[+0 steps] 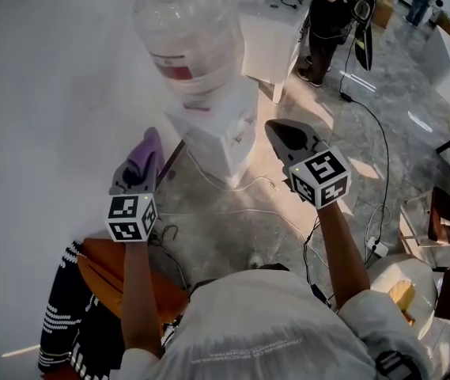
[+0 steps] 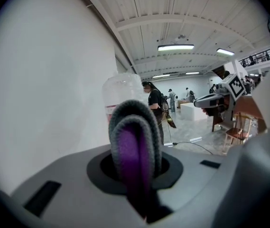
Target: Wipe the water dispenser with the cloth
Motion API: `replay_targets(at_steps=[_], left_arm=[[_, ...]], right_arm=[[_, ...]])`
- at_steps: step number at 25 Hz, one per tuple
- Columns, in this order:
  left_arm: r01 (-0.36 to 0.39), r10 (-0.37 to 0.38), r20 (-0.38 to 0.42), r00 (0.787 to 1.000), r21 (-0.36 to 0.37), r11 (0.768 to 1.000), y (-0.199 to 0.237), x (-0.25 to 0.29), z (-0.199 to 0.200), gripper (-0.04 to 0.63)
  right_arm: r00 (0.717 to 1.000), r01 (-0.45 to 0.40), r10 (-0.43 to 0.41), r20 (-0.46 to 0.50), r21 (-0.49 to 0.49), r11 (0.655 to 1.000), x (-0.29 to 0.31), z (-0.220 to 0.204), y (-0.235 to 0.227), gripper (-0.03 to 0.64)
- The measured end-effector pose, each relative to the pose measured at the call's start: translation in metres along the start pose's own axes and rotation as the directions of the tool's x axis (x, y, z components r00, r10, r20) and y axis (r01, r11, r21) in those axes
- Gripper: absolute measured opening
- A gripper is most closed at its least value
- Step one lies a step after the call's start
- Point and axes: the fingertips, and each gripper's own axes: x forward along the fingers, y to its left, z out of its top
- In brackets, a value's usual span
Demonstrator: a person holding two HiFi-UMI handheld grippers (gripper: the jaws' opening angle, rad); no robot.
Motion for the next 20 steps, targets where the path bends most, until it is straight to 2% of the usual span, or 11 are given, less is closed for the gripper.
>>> replay_targets(at_steps=[5, 9, 12, 14, 16, 20], left_arm=[[0.002, -0.003, -0.024, 1.000, -0.027, 1.000, 0.027, 0.023, -0.018, 0.064], [0.040, -0.040, -0.027, 0.999, -0.024, 0.999, 0.054, 0.043, -0.030, 0.064], [0.092, -0.092, -0.010, 0.996, 0.013, 0.996, 0.080, 0.062, -0.035, 0.066], [0.117, -0.117, 0.004, 0.993, 0.007, 0.993, 0.103, 0.074, -0.041, 0.064], [0.148, -0.148, 0.010, 0.989, -0.018, 0.989, 0.125, 0.084, -0.048, 0.065], [0.228, -0.228, 0.013, 0.973, 0.002, 0.974, 0.144, 0.103, -0.057, 0.064]], right_arm=[[0.999, -0.002, 0.003, -0.041, 0.013, 1.000, 0.031, -0.014, 0.002, 0.015], [0.999, 0.024, -0.021, -0.045, 0.068, 0.997, 0.056, -0.015, 0.011, 0.015], [0.995, 0.098, -0.095, -0.036, 0.092, 0.991, 0.072, -0.014, 0.014, 0.015], [0.985, 0.170, -0.168, -0.041, 0.068, 0.983, 0.083, -0.014, 0.015, 0.015], [0.970, 0.242, -0.240, -0.044, 0.047, 0.969, 0.093, -0.013, 0.017, 0.015], [0.933, 0.353, -0.346, -0.094, 0.069, 0.933, 0.106, -0.013, 0.026, 0.015]])
